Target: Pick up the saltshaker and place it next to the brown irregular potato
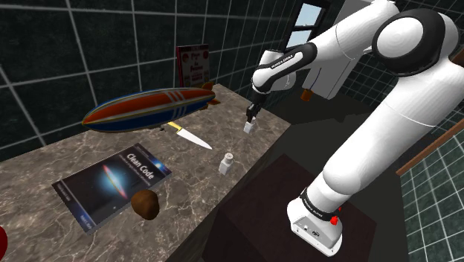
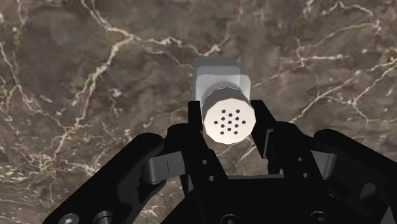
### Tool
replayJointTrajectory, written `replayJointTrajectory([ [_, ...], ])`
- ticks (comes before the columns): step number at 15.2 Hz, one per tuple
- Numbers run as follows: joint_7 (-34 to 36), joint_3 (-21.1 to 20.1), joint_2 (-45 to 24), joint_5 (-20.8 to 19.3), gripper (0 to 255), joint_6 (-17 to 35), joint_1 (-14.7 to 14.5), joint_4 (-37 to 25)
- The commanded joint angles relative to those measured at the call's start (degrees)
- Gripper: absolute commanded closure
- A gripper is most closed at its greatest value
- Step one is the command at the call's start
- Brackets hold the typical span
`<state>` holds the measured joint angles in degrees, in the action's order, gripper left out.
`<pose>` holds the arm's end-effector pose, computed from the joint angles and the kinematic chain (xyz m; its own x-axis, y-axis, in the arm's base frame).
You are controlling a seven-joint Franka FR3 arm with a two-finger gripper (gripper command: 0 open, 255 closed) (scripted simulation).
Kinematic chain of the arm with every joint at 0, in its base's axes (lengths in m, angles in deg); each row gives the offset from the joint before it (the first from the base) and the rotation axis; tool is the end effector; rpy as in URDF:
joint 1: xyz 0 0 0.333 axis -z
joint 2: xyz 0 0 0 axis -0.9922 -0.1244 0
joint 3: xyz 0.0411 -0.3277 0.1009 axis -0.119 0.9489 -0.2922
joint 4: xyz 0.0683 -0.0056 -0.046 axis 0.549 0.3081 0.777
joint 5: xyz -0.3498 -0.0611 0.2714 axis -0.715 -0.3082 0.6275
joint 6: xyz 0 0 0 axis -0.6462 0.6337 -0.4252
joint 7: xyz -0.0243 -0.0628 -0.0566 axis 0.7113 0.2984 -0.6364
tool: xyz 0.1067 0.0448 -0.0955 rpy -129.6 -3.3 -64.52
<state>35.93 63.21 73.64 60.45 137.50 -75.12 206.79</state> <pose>0.4926 -0.1469 0.2495 0.9890 0.1470 -0.0142 0.1469 -0.9891 -0.0057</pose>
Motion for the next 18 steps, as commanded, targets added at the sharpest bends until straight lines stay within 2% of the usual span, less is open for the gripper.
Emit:
replayJointTrajectory([
  [1,0.00,0.00,-0.01,0.00,255,0.00,0.00,0.01],
  [7,0.00,0.00,-0.01,0.00,255,0.01,0.00,0.01],
  [18,0.85,-0.14,5.96,-1.13,255,-8.95,0.05,-3.04],
])
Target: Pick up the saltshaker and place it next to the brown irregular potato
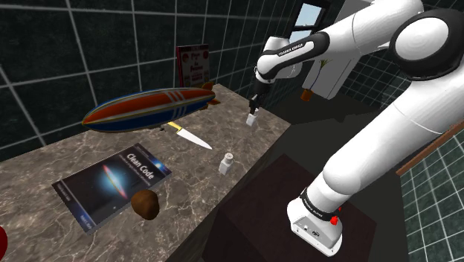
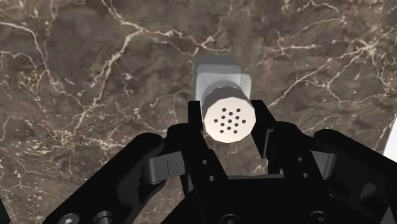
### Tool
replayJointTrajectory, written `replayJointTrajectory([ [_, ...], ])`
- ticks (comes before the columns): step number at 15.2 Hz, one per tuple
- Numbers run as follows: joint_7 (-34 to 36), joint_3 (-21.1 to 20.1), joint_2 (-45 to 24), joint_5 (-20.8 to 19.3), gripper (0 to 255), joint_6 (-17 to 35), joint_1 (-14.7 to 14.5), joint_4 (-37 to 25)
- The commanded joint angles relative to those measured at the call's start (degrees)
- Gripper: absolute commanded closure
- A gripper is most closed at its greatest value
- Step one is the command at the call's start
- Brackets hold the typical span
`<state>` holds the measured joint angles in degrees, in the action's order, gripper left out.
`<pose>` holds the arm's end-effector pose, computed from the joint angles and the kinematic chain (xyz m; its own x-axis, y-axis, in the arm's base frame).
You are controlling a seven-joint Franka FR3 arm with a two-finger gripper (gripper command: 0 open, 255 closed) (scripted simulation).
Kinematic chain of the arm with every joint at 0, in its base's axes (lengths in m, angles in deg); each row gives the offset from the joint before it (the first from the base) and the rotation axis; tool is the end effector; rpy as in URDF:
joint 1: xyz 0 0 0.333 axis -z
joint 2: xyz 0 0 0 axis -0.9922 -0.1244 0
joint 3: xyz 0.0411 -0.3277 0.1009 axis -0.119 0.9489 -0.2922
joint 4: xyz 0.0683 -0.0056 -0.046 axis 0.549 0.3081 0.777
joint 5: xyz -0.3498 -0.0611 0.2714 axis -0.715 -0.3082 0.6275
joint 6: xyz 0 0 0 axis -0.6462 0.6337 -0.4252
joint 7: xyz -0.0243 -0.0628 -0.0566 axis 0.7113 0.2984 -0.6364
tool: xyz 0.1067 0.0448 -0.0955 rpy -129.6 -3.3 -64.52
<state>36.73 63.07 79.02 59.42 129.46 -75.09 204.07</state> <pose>0.4957 -0.1472 0.3069 0.9890 0.1472 -0.0141 0.1471 -0.9891 -0.0058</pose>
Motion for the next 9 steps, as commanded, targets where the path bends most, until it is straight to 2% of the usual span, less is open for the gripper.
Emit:
replayJointTrajectory([
  [1,0.10,-0.03,1.04,-0.17,255,-1.73,0.03,-0.67],
  [9,0.45,-0.23,4.25,-0.58,255,-8.18,0.05,-3.94],
])
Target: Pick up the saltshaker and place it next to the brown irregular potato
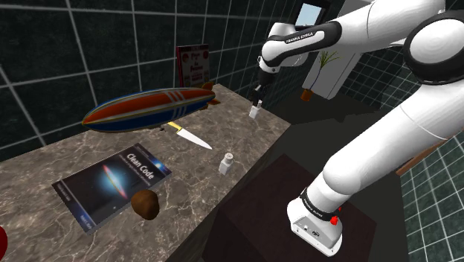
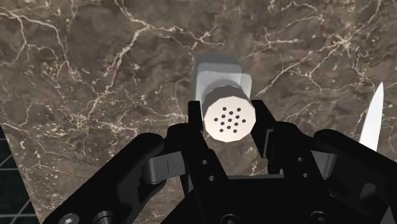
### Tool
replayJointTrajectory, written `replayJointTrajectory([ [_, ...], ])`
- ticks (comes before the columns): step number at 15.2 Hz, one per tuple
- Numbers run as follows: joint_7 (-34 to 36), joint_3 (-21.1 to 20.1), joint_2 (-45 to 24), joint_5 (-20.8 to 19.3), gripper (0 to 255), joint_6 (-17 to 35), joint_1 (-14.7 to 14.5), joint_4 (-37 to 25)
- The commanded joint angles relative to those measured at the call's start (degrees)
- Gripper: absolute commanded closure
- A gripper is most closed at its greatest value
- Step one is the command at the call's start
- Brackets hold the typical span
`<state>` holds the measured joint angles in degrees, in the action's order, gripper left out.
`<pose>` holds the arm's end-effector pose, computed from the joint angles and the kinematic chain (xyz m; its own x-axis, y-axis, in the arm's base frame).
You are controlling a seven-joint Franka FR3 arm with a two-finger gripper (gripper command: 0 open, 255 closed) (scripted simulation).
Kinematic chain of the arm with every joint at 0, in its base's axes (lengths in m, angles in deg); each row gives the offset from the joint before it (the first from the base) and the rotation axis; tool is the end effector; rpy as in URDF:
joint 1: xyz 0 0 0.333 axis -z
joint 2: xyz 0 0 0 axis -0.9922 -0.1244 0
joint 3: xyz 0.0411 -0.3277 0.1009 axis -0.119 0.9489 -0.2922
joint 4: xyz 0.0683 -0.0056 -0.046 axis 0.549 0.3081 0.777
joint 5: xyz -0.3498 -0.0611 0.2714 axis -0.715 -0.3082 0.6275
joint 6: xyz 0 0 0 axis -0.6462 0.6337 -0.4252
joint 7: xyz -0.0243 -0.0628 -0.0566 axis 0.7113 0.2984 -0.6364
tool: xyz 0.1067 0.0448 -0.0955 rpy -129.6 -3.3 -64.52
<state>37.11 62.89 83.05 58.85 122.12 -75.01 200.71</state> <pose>0.4968 -0.1483 0.3604 0.9890 0.1471 -0.0138 0.1470 -0.9891 -0.0056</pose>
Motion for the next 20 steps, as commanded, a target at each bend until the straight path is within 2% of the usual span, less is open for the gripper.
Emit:
replayJointTrajectory([
  [1,0.10,-0.08,0.56,-0.05,255,-1.64,-0.02,-1.05],
  [12,0.33,-0.35,3.29,-0.28,255,-9.77,-0.05,-6.46],
  [20,11.13,-7.60,10.16,1.61,255,-9.98,-4.52,0.29],
])
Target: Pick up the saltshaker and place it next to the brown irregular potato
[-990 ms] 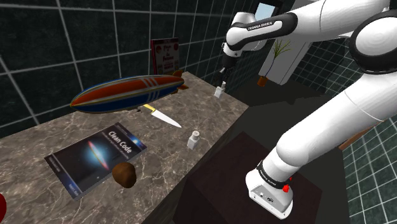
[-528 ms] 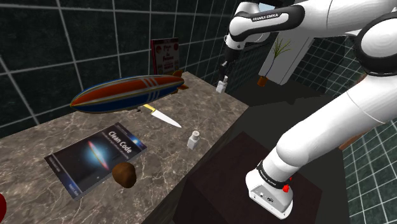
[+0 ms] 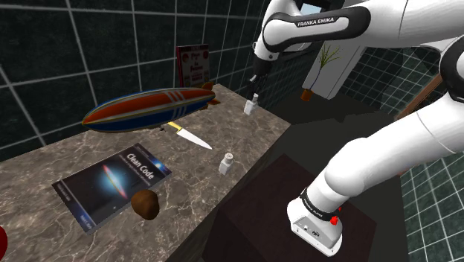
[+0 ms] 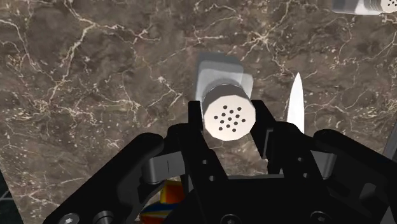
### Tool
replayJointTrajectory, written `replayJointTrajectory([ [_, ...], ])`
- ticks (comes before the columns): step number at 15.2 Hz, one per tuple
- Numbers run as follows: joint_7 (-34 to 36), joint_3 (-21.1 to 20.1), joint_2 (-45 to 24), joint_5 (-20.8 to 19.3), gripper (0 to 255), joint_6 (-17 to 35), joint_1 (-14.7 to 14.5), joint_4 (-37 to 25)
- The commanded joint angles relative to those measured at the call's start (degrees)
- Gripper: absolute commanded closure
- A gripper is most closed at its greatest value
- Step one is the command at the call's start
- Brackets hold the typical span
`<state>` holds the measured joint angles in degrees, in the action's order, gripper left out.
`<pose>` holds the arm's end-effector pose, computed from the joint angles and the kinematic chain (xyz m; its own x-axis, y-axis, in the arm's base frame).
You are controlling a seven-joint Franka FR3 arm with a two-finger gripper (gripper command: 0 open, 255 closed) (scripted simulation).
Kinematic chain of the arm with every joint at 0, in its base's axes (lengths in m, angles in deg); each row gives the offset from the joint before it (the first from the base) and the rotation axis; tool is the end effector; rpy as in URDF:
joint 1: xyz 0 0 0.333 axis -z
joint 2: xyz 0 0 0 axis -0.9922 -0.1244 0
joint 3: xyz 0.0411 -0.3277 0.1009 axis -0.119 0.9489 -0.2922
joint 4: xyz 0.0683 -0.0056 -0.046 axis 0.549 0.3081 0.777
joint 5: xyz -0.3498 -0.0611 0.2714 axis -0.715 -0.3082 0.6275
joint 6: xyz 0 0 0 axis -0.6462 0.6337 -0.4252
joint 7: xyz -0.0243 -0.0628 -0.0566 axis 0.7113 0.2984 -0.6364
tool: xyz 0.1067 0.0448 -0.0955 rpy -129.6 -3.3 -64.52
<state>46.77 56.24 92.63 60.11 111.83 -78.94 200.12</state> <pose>0.4805 -0.0502 0.4351 0.9887 0.1490 -0.0145 0.1490 -0.9888 -0.0059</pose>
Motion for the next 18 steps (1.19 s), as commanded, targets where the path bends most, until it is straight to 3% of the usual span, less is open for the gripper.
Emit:
replayJointTrajectory([
  [1,2.82,-1.92,1.19,0.74,255,0.26,-1.20,1.44],
  [9,13.80,-9.92,3.83,4.38,255,-0.09,-6.28,3.52],
  [18,26.65,-19.32,1.73,7.92,255,0.00,-11.61,0.83],
])
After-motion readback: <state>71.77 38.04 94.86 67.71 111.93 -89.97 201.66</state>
